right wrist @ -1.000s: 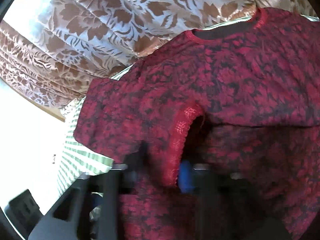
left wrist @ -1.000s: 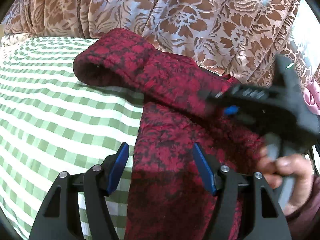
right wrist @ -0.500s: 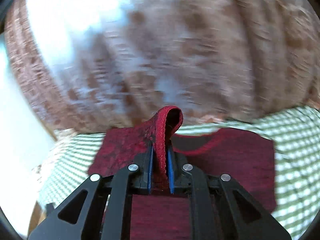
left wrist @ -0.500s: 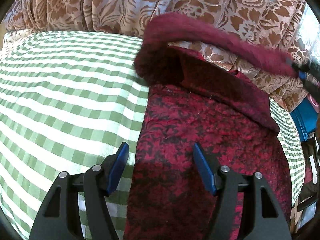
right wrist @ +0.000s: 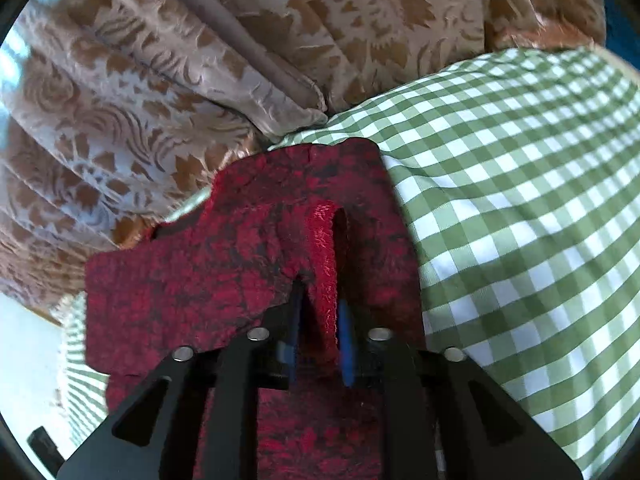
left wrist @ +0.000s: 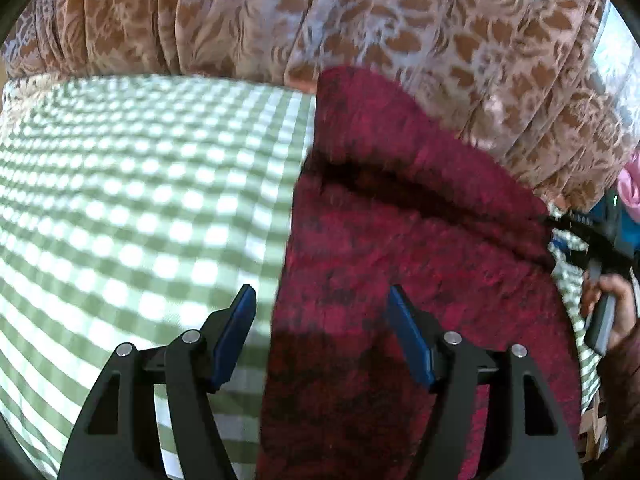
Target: Fold small clothes
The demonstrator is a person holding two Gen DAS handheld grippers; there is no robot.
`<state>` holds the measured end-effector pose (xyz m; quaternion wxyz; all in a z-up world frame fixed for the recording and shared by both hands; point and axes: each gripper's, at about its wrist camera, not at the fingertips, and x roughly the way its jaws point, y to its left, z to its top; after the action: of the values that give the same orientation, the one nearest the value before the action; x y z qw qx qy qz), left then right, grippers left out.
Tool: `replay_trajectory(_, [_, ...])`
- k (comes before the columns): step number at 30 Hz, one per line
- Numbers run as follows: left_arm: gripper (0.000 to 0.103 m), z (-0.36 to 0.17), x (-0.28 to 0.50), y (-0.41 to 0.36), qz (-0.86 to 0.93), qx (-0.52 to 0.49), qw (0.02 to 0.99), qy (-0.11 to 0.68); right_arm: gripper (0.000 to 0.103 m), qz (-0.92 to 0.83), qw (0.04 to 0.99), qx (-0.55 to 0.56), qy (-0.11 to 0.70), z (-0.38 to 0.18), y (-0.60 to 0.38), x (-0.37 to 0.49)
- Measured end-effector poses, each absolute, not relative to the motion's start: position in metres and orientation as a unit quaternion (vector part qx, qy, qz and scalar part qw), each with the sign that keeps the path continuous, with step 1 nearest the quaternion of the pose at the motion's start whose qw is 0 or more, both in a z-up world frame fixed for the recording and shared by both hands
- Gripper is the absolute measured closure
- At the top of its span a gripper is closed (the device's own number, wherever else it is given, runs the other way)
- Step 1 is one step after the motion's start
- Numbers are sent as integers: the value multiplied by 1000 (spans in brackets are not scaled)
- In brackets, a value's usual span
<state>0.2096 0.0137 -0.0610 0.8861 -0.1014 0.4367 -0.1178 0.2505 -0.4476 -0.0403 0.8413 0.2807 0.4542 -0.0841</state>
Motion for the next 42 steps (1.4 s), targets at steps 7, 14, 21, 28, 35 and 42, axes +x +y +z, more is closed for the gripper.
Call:
replay_trajectory(7, [27, -42, 269, 46, -115, -198, 876, 425, 37, -74, 877, 241, 410, -1, -431, 237])
replay_trajectory(14, [24, -50, 335, 48, -123, -253, 853, 440, 37, -48, 891, 171, 418, 4, -393, 259])
replay_trajectory(21, [25, -69, 394, 31, -147, -295, 816, 474, 37, -46, 893, 163, 417, 2, -389, 275])
replay_trajectory(28, [82, -63, 393, 3, -140, -233, 851, 450, 37, -41, 892, 145, 425, -7, -381, 287])
replay_trajectory(35, [54, -89, 391, -34, -24, -37, 896, 441, 35, -41, 886, 81, 455, -55, -351, 289])
replay_trajectory(42, [44, -47, 351, -18, 25, -67, 927, 368, 34, -54, 893, 65, 443, -61, -343, 288])
